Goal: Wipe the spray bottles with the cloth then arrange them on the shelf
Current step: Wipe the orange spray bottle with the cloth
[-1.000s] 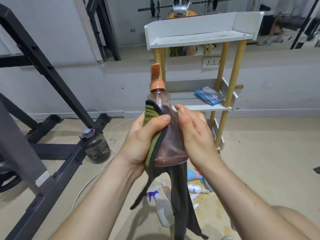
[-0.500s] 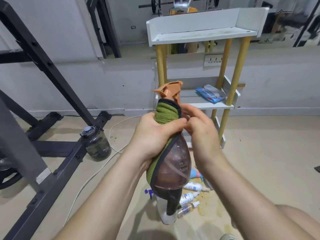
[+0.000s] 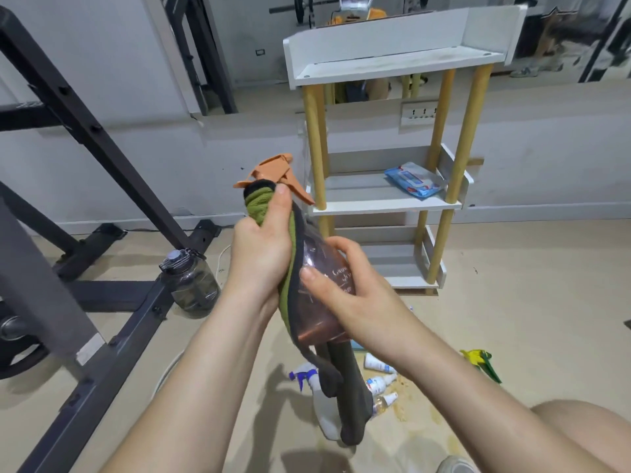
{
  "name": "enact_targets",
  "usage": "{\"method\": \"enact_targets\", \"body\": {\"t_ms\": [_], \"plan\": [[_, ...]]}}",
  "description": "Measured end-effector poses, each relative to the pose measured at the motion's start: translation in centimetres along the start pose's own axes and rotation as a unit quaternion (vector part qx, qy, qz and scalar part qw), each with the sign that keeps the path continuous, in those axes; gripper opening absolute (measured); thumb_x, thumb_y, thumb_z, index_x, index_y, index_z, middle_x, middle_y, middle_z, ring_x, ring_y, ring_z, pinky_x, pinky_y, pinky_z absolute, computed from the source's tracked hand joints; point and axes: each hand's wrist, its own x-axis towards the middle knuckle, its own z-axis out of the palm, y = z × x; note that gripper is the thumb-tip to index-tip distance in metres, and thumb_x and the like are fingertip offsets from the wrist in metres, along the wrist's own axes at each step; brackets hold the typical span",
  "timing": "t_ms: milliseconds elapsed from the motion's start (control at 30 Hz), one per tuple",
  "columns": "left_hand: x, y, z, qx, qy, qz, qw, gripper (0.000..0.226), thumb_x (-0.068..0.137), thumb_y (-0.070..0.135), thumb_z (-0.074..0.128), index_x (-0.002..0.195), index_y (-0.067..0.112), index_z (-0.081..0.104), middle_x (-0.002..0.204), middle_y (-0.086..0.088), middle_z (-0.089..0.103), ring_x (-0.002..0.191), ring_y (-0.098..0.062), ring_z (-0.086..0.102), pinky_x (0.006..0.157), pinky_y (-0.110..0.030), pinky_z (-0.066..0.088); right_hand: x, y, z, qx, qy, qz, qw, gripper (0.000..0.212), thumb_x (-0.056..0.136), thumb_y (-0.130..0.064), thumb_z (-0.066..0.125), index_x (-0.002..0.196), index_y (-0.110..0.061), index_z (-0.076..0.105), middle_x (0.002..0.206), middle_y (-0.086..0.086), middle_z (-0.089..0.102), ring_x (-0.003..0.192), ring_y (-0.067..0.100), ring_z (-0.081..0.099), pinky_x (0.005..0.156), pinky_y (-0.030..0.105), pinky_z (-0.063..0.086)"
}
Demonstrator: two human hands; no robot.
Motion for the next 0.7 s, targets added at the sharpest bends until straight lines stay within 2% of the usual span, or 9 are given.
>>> {"method": "enact_targets", "body": {"t_ms": [100,167,233,300,333,400,533,600,700], "plan": [[-0.1,-0.6,0.9,0.023,0.007,-0.010,1.000,0.050,0.098,0.053,0.046,0.084,0.008,0.064,0.078,-0.007,0.067,0.072,-0.022,0.066,0.063,-0.026,0.053,0.0,0.2,1.7,0.042,0.124,-0.004,0.991,0.040,0.070,-0.064,0.063,0.102,-0.041,0.059,0.093,-0.010,0.071,0.087,0.012,0.070,0.079,0.048,0.058],[-0.8,-1.7,1.7,0.120,-0.024,0.030,0.992,0.049,0.100,0.052,0.041,0.089,0.011,0.065,0.093,-0.007,0.069,0.094,-0.023,0.067,0.080,-0.029,0.051,0.6,0.1,2.0,0.107,0.197,0.011,0.974,0.040,0.072,-0.059,0.066,0.101,-0.032,0.062,0.089,-0.008,0.072,0.084,0.011,0.069,0.082,0.049,0.056],[-2.1,-3.5,2.2,0.187,-0.091,0.118,0.971,0.051,0.098,0.056,0.038,0.106,0.014,0.065,0.115,-0.007,0.068,0.115,-0.024,0.061,0.098,-0.031,0.047,1.6,-0.5,0.9,0.154,0.263,0.014,0.952,0.043,0.080,-0.053,0.066,0.111,-0.023,0.062,0.096,-0.004,0.073,0.088,0.011,0.068,0.091,0.047,0.054],[-3.8,-5.1,2.6,0.228,-0.156,0.244,0.930,0.056,0.097,0.056,0.034,0.132,0.017,0.055,0.134,-0.007,0.058,0.130,-0.019,0.050,0.107,-0.025,0.037,2.3,-1.3,-0.8,0.228,0.282,0.030,0.931,0.041,0.092,-0.043,0.063,0.119,-0.012,0.058,0.106,0.005,0.072,0.094,0.016,0.068,0.093,0.041,0.055],[-4.2,-5.6,2.6,0.248,-0.168,0.286,0.910,0.063,0.094,0.058,0.033,0.139,0.017,0.047,0.139,-0.007,0.051,0.134,-0.016,0.043,0.110,-0.020,0.032,2.5,-1.4,-1.5,0.282,0.266,0.043,0.921,0.038,0.095,-0.037,0.061,0.120,-0.010,0.056,0.108,0.010,0.071,0.095,0.019,0.068,0.090,0.039,0.055],[-3.9,-5.4,2.1,0.248,-0.148,0.298,0.910,0.074,0.086,0.065,0.037,0.141,0.016,0.041,0.135,-0.005,0.048,0.128,-0.013,0.043,0.106,-0.014,0.031,2.5,-1.7,-2.1,0.364,0.193,0.079,0.908,0.034,0.094,-0.032,0.064,0.118,-0.009,0.056,0.106,0.015,0.069,0.095,0.026,0.066,0.087,0.041,0.054],[-2.0,-2.7,0.1,0.141,-0.092,0.232,0.958,0.058,0.076,0.072,0.046,0.103,0.022,0.061,0.100,0.000,0.068,0.096,-0.015,0.065,0.088,-0.038,0.052,1.9,-2.1,-2.1,0.394,0.012,0.139,0.908,0.057,0.079,-0.038,0.075,0.127,-0.012,0.061,0.114,0.013,0.071,0.102,0.030,0.068,0.089,0.042,0.054],[-1.8,-2.1,0.1,0.137,-0.050,0.281,0.948,0.049,0.081,0.066,0.042,0.090,0.022,0.061,0.088,0.004,0.067,0.085,-0.006,0.064,0.079,-0.031,0.051,1.5,-2.5,-1.7,0.420,-0.019,0.159,0.893,0.063,0.076,-0.039,0.069,0.129,-0.008,0.062,0.112,0.014,0.071,0.098,0.028,0.068,0.086,0.037,0.054],[-2.0,-2.1,0.5,0.126,0.000,0.405,0.906,0.031,0.093,0.044,0.042,0.095,0.018,0.058,0.086,0.013,0.059,0.081,0.007,0.056,0.076,-0.015,0.043,1.2,-2.8,-0.6,0.477,-0.020,0.149,0.866,0.066,0.080,-0.037,0.067,0.134,-0.001,0.057,0.118,0.018,0.066,0.105,0.030,0.062,0.091,0.037,0.051]]}}
